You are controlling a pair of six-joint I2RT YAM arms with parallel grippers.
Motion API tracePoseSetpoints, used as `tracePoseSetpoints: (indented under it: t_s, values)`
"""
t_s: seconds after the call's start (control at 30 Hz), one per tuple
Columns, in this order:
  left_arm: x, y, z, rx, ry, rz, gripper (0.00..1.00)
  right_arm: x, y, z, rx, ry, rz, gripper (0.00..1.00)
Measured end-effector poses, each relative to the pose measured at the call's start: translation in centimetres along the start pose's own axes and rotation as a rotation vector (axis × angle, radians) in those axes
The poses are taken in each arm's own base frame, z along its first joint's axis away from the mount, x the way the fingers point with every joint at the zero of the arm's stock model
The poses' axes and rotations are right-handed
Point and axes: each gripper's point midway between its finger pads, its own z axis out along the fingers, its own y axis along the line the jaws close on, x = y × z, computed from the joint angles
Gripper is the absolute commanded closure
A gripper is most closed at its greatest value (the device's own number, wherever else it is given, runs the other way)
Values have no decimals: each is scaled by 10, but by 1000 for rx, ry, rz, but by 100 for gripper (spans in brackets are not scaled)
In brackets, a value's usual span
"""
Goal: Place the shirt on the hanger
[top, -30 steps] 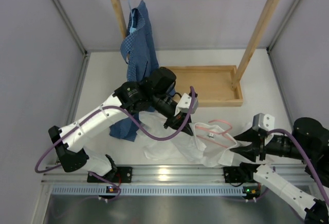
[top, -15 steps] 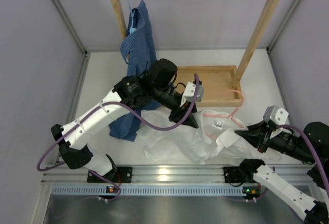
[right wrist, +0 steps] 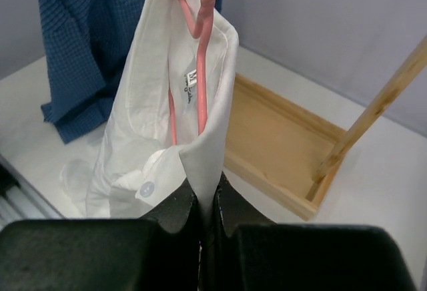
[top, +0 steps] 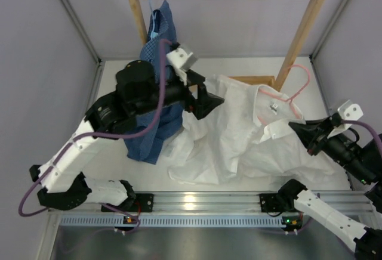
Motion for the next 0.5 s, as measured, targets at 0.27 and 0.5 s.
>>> tracePoseSetpoints:
  t_s: [0.27, 0.5]
  values:
    - [-17, -12, -100, -12, -241, -75, 2, -111, -43, 18, 205, -168, -47, 100]
    - [71, 15, -121, -134, -169, -96, 2, -208, -75, 23, 367, -356, -113, 100]
